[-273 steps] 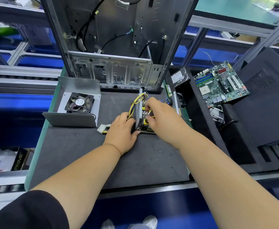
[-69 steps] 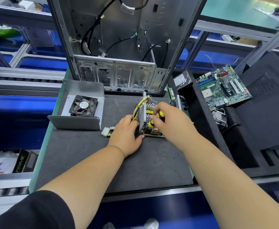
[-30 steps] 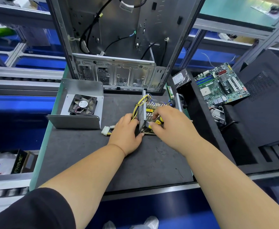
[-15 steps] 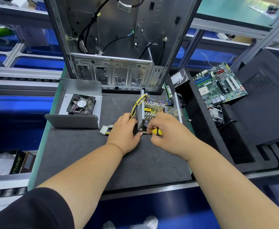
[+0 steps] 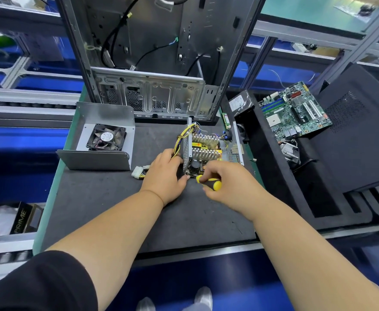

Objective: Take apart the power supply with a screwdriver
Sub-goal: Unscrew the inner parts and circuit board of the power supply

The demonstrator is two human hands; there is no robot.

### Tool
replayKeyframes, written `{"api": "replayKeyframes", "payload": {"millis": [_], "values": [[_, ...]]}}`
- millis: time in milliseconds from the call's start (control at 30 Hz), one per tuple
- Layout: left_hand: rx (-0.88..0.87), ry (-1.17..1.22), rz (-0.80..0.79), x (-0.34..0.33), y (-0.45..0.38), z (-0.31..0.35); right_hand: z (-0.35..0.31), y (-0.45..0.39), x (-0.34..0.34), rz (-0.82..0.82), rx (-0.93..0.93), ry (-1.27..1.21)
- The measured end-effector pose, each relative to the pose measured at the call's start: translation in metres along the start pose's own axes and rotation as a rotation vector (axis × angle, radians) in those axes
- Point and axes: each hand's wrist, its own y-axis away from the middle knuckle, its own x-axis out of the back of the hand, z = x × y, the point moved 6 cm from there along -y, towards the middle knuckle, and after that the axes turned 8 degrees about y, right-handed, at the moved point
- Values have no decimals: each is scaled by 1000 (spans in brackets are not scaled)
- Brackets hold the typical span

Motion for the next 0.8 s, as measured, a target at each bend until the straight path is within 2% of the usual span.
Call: {"api": "replayKeyframes", "payload": {"millis": [100,267,333,467,600,800], "values": [[5,-1,3,0,1,0,-3,1,-5,-14,27,12],[12,-7,20,1,2,1,18,-4,1,-1,-87,-151],[15,-9,34,1,4,2,21,-7,4,-4,-80,-176],[37,-60,52,1,8,8,16,-10,6,-9,22,-138],[69,-36,98,5,20,17,20,-15,8,31,45,-158],[87,-7,168,8,45,31,27,-30,16,29,41,-32]]}}
